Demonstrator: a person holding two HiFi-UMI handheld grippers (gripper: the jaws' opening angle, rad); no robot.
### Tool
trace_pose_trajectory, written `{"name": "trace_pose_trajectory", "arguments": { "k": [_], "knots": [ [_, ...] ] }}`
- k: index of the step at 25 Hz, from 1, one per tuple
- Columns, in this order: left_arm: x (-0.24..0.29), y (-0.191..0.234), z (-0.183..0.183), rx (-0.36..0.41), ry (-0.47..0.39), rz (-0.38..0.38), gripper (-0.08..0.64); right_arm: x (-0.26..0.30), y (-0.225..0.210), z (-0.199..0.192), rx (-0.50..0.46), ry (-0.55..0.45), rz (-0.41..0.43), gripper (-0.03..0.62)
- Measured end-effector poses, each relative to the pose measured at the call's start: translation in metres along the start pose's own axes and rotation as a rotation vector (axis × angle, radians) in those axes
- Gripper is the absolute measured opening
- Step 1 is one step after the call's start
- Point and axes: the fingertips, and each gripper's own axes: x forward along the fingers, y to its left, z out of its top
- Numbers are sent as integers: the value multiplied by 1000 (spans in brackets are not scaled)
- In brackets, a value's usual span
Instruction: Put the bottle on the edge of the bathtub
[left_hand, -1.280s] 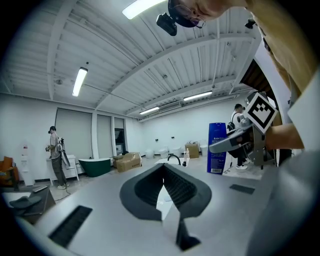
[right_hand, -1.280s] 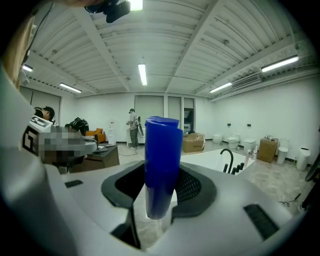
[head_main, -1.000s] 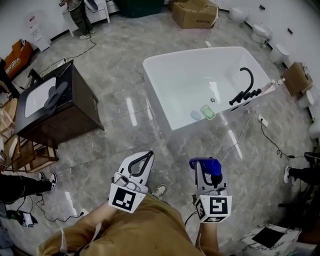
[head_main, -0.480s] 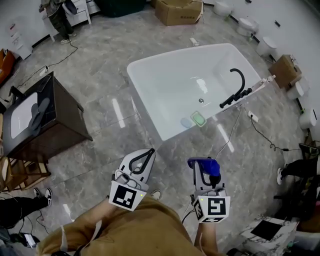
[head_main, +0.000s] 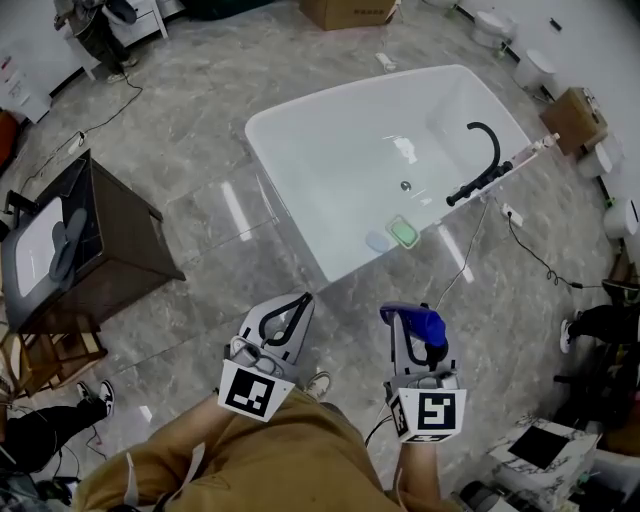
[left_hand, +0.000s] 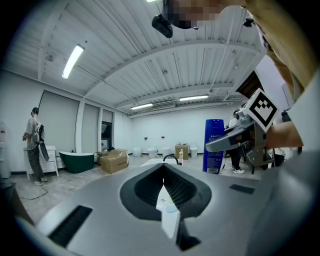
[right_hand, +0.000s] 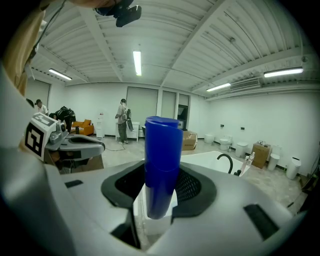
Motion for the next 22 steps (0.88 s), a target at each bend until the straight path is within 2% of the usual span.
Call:
{"name": "trace_pose_trajectory", "arguments": {
  "k": [17,22],
  "knots": [
    [45,22,-48,-17,77,-17,8,77,-23,-40,1,39,3,166],
    [58,31,-78,-40,101,-18,8,105,-25,-65,7,58,7,166]
  ]
}}
